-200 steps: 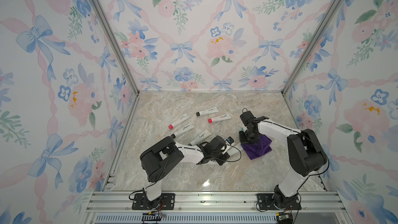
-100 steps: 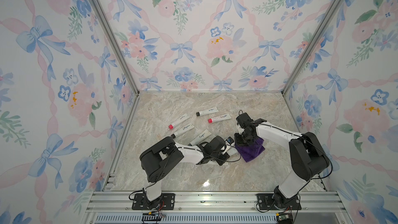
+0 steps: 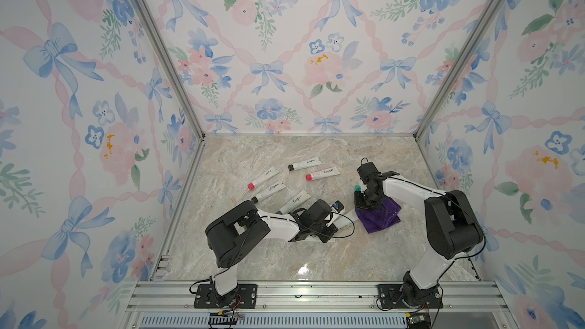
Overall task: Wipe the surface of the toothpaste tube
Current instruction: Wipe the dirt from the toothpaste tube.
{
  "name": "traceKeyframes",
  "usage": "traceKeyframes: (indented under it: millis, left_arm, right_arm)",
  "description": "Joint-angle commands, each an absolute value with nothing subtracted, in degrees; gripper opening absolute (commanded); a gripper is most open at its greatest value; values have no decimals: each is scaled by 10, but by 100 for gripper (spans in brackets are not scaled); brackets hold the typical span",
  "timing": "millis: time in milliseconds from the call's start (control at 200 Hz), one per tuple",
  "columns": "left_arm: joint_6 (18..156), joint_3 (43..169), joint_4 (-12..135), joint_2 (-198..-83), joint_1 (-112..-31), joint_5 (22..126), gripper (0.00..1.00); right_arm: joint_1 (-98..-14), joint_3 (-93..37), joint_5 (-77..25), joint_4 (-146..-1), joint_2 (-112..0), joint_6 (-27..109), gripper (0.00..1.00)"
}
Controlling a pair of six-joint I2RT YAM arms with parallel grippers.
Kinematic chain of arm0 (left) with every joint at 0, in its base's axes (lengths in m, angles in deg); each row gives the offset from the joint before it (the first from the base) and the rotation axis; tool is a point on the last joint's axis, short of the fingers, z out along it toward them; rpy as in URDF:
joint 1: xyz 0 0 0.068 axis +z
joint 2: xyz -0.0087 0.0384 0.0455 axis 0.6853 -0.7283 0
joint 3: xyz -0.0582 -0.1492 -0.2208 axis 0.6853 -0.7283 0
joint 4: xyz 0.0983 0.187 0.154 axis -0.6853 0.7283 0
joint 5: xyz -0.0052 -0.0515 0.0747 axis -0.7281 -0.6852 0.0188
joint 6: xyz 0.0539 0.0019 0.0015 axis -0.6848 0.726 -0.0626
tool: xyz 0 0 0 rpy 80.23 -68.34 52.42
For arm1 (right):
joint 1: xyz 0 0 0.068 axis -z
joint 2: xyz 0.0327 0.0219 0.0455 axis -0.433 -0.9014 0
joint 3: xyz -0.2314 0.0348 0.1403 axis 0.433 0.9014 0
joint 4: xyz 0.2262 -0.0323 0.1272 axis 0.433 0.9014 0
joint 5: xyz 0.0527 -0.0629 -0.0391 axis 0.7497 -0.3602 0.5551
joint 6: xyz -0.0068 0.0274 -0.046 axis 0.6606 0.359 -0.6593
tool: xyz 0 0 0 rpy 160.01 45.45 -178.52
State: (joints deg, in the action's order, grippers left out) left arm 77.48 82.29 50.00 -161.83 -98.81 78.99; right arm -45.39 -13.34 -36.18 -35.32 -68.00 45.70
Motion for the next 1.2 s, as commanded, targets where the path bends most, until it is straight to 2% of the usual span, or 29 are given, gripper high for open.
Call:
traceKeyframes:
  millis: [0,360,525,640,865,1055,1190]
  left_arm:
    - [781,819,502,-1618,-986,799,18]
    - [781,818,501,-1613,-986,798,18]
    - [782,819,501,-1615,-986,797,18]
    - [782,817,502,-1614,-986,799,18]
    - [782,817,501,-1614,-986,799,18]
    - [781,818,502,-1616,-986,799,18]
    - [781,817,501,-1615,-985,801,18]
  right_arm:
    - [-487,-109,-321,-331,-674,464,17]
    - [-541,-63,-226,-368,-611,493,17]
    - [-515,-73,-266,-351,-632,478,17]
    - [-495,-96,-336,-319,-659,463,17]
    - [-455,-119,-412,-293,-681,444,17]
    - [-462,-118,-400,-299,-679,447,17]
    - [-491,-114,-352,-312,-670,457,17]
